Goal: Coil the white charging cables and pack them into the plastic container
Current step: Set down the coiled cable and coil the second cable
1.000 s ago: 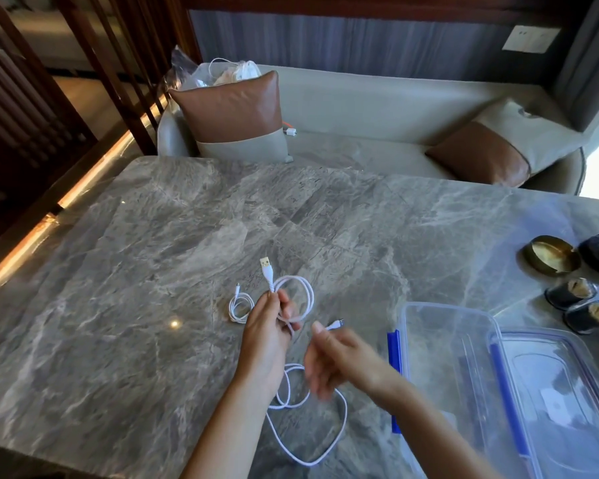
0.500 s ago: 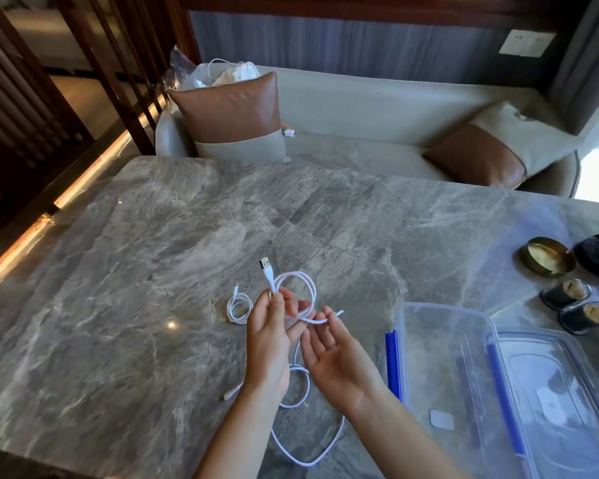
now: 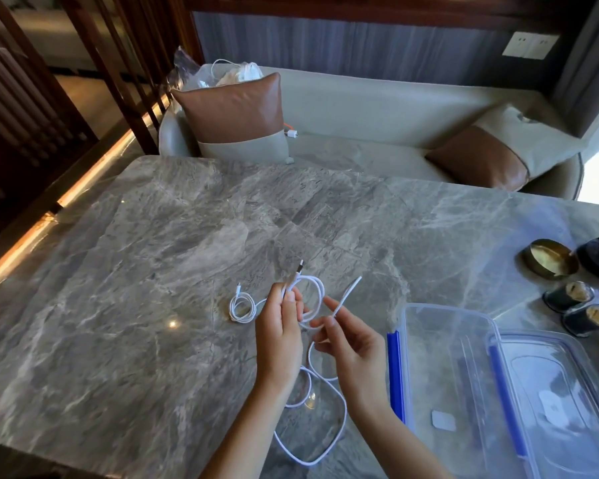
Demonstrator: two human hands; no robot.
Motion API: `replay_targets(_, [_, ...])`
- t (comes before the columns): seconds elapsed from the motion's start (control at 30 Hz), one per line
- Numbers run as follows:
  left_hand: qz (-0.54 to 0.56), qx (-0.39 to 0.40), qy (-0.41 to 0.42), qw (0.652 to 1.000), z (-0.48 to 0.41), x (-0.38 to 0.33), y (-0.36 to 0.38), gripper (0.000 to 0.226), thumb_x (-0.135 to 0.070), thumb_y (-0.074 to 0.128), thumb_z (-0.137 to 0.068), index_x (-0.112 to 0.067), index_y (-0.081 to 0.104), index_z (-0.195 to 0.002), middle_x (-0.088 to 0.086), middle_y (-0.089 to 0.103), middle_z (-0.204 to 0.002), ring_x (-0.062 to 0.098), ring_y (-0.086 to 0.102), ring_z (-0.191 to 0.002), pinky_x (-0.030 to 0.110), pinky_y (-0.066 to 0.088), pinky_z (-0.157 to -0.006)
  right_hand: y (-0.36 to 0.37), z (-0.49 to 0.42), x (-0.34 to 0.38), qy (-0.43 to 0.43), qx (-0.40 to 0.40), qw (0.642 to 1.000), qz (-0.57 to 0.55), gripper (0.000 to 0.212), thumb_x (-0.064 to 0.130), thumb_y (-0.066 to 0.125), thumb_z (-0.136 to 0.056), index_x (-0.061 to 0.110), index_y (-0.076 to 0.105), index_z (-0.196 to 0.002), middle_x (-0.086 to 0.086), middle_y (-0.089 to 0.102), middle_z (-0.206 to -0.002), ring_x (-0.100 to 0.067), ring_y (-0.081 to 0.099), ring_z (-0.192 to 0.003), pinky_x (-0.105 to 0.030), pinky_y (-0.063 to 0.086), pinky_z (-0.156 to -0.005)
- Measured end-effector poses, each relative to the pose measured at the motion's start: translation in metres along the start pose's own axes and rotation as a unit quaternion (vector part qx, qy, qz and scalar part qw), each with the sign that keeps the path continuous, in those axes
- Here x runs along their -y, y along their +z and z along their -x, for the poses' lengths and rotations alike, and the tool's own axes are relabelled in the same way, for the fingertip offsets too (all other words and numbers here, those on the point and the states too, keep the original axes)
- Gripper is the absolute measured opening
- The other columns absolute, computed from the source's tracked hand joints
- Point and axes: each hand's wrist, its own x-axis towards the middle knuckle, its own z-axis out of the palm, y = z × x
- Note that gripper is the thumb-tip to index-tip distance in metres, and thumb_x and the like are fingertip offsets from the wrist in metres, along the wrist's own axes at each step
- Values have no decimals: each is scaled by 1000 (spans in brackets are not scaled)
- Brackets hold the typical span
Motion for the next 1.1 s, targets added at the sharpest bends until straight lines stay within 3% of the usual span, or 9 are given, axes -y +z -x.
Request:
replay_targets(0.2, [-74,90,33,993,4,0,-2,22,-23,35,-96,-17,53,-83,-16,55,-67,0,52,-62,15,41,-60,-6,-10,-1,-120,-40,981,150,46,8,62,-87,44,59,-116,6,53,-95,-17,60,-78,-42,58,-62])
replay_targets(0.4, [-114,123,41,985,8,3,-6,20,-33,34,-91,-31,50,-79,-22,58,-67,4,52,-60,30,46,-63,-23,-21,2,-180,72,947,258,34,18,57,-88,33,62,-117,19,62,-89,-7,59,-70,-18,47,-60])
replay_targets(0.57, [-139,168,21,976,4,6,-13,19,-27,38,-92,-28,52,-80,-14,54,-59,8,52,-60,45,48,-69,-32,-30,8,-102,128,961,225,36,5,62,-85,34,67,-107,1,57,-66,-5,51,-53,-21,49,-56])
replay_targets(0.67, [-143,178,17,974,4,4,-17,27,-17,48,-93,-35,49,-112,-11,64,-101,6,60,-94,38,49,-89,-40,-38,13,-17,184,961,206,29,4,68,-81,24,69,-102,6,58,-59,-7,54,-48,-23,49,-54])
replay_targets(0.73, [-174,183,68,965,1,2,-24,58,-15,56,-88,-34,28,-135,-5,41,-141,6,39,-130,26,31,-111,-47,-42,17,19,230,950,208,26,5,70,-80,20,68,-100,10,59,-55,-7,55,-46,-22,49,-53])
replay_targets(0.8, [-246,227,166,928,-6,0,-31,73,-18,60,-85,-33,19,-142,-9,16,-155,4,11,-143,19,11,-116,-53,-46,24,50,287,936,197,26,5,71,-79,14,69,-103,11,59,-55,-7,55,-47,-21,49,-52])
replay_targets(0.87, [-289,274,218,891,-12,-1,-34,66,-24,62,-83,-35,31,-139,-18,16,-154,-1,2,-142,12,3,-114,-57,-50,34,79,345,919,174,29,9,71,-77,17,70,-105,10,63,-58,-5,55,-49,-18,49,-51])
replay_targets(0.97, [-264,285,182,903,-17,-2,-34,43,-33,66,-78,-29,54,-120,-20,46,-129,-8,26,-130,2,13,-104,-60,-56,45,94,372,911,152,29,18,71,-72,24,71,-101,7,65,-63,-6,55,-51,-18,50,-51])
replay_targets(1.1, [-242,244,129,930,-17,4,-33,17,-39,67,-77,-24,61,-82,-10,61,-86,4,56,-86,21,44,-81,-64,-59,50,70,332,931,137,34,17,70,-71,16,69,-105,-6,62,-67,-9,56,-51,-20,50,-50])
